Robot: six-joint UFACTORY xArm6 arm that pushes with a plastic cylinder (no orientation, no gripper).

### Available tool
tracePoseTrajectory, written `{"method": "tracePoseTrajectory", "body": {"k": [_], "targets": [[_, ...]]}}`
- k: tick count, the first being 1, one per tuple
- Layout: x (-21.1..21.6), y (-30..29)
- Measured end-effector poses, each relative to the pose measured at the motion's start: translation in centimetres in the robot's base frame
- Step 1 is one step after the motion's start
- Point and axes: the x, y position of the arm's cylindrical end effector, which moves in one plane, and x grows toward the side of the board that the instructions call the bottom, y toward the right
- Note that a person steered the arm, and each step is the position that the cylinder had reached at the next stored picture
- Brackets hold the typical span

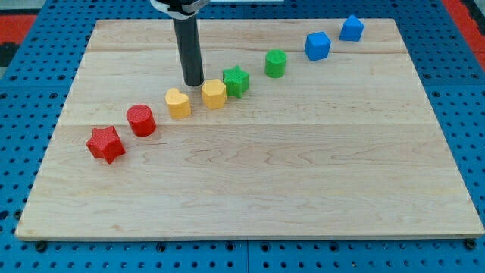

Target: Push the yellow heart towards the yellow hexagon

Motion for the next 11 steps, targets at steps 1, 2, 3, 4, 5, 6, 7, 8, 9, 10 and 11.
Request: {"method": "tracePoseTrajectory", "body": {"k": [1, 2, 3, 4, 5, 6, 7, 8, 9, 10, 11], "targets": [[0.5, 1.8], [1.1, 4.1], [1.6, -0.1], [1.6, -4.1], [2.2, -5.0], [4.2, -5.0], [5.2, -4.9], [5.2, -2.7], [5.3, -1.1], [5.3, -3.8], [5.3, -10.0]]}}
